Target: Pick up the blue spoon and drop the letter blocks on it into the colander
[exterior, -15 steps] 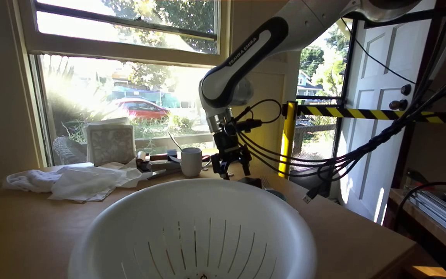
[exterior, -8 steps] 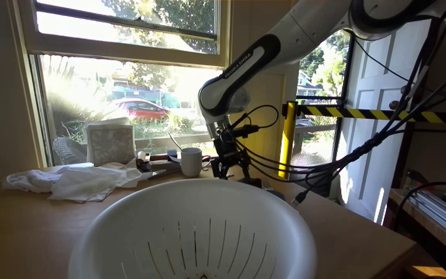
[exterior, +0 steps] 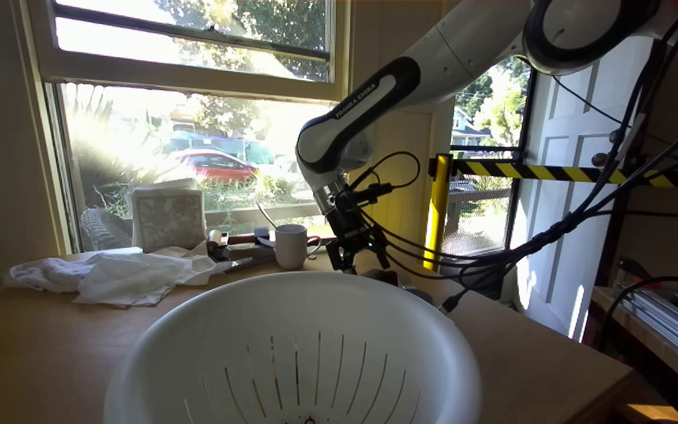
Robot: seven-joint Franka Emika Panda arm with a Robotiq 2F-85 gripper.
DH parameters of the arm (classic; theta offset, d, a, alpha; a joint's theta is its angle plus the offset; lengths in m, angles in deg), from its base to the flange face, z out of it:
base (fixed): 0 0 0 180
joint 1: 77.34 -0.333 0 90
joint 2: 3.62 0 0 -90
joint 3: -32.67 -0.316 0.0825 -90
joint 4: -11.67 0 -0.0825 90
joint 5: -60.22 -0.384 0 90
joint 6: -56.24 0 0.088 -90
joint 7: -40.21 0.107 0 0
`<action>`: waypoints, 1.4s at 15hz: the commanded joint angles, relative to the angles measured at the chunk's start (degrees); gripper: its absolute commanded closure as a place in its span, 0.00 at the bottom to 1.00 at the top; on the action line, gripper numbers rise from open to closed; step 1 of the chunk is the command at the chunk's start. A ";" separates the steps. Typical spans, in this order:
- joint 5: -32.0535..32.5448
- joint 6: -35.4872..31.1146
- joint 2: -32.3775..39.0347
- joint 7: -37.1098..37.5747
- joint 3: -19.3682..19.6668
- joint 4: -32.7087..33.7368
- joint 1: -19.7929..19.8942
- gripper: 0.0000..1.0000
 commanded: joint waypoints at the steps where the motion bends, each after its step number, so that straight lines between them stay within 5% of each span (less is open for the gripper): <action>1: -2.29 6.97 3.53 -0.78 -1.32 6.73 2.01 0.00; 13: -5.81 7.98 10.20 -1.16 -3.16 15.64 4.66 0.00; 14: -5.81 8.21 10.42 -1.13 -3.26 16.07 4.71 0.05; 15: -5.74 8.68 10.65 -1.19 -3.38 16.55 4.74 0.25; 21: -4.99 12.30 10.86 -1.46 -3.38 18.40 4.51 0.56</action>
